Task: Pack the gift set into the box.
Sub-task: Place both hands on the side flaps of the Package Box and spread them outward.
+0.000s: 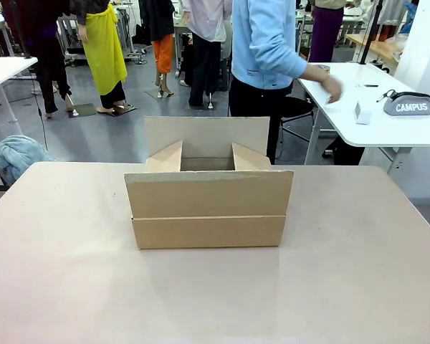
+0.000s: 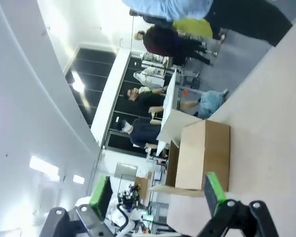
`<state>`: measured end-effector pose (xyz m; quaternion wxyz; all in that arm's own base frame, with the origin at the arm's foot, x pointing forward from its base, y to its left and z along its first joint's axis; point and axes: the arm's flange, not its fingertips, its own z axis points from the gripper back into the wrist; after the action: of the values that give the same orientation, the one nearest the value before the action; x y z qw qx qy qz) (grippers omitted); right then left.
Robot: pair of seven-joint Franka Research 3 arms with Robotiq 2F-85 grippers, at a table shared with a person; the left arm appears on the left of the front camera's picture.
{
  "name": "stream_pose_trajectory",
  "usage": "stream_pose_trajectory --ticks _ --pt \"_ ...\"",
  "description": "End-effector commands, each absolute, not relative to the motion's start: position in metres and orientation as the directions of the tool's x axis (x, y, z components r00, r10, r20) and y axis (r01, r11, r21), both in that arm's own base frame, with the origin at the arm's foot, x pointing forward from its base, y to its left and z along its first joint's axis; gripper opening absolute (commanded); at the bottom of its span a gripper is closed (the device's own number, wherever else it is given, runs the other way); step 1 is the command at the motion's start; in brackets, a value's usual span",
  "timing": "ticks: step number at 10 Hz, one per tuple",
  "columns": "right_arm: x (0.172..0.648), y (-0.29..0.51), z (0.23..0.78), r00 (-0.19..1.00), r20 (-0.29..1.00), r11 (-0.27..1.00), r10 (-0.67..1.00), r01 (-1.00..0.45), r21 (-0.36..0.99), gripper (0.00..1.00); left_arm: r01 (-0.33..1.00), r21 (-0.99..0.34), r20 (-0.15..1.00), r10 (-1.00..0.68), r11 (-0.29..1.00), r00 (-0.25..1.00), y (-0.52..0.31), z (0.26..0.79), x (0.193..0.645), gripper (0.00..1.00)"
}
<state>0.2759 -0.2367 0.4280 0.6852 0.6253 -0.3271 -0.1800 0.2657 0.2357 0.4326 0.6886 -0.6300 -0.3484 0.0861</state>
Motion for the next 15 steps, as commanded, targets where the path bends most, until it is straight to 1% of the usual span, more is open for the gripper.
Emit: stream_pose_trajectory --ticks 1,5,6,7,8,9,10,11,12,13,14,15 --pt "0.288 -0.208 0.456 0.792 0.33 0.242 -0.514 -0.235 0.941 1.0 0.37 -0.89 0.454 0.438 0.266 0.776 0.219 0.454 0.272 1.0" --pt "0.288 -0.208 0.456 0.792 0.33 0.242 -0.514 -0.235 0.941 1.0 0.37 -0.89 0.454 0.438 0.266 0.776 0.219 0.454 0.272 1.0" --pt "0.293 -0.2 0.456 0.817 0.296 0.238 -0.496 -0.2 0.951 1.0 0.345 -0.904 0.424 0.425 0.253 0.8 0.214 0.45 0.278 1.0" --pt "0.301 -0.19 0.461 0.852 0.322 0.266 -0.413 -0.225 0.937 1.0 0.332 -0.887 0.436 0.345 0.322 0.831 0.198 0.462 0.289 1.0" --pt "0.318 -0.168 0.476 0.86 0.387 0.344 -0.332 -0.271 0.899 1.0 0.362 -0.857 0.454 0.206 0.367 0.867 0.172 0.482 0.307 1.0" --pt "0.344 -0.129 0.502 0.837 0.521 0.446 -0.165 -0.408 0.797 1.0 0.398 -0.807 0.461 0.043 0.437 0.887 0.132 0.509 0.334 1.0" --pt "0.367 -0.085 0.525 0.78 0.625 0.49 0.002 -0.546 0.68 1.0 0.446 -0.76 0.449 -0.114 0.472 0.886 0.082 0.532 0.358 1.0" --pt "0.388 -0.037 0.544 0.678 0.721 0.472 0.146 -0.688 0.551 1.0 0.472 -0.688 0.407 -0.246 0.551 0.88 0.027 0.548 0.375 1.0" --pt "0.401 0.011 0.553 0.557 0.782 0.433 0.28 -0.8 0.415 1.0 0.48 -0.602 0.358 -0.321 0.638 0.877 -0.024 0.559 0.383 1.0" --pt "0.408 0.062 0.553 0.4 0.837 0.342 0.373 -0.898 0.277 1.0 0.467 -0.479 0.307 -0.357 0.743 0.882 -0.078 0.565 0.385 1.0" --pt "0.411 0.099 0.546 0.267 0.858 0.261 0.438 -0.951 0.163 1.0 0.443 -0.34 0.296 -0.352 0.83 0.888 -0.115 0.562 0.386 1.0" --pt "0.413 0.118 0.536 0.221 0.865 0.285 0.451 -0.954 0.095 1.0 0.454 -0.337 0.348 -0.339 0.825 0.874 -0.125 0.565 0.386 1.0"
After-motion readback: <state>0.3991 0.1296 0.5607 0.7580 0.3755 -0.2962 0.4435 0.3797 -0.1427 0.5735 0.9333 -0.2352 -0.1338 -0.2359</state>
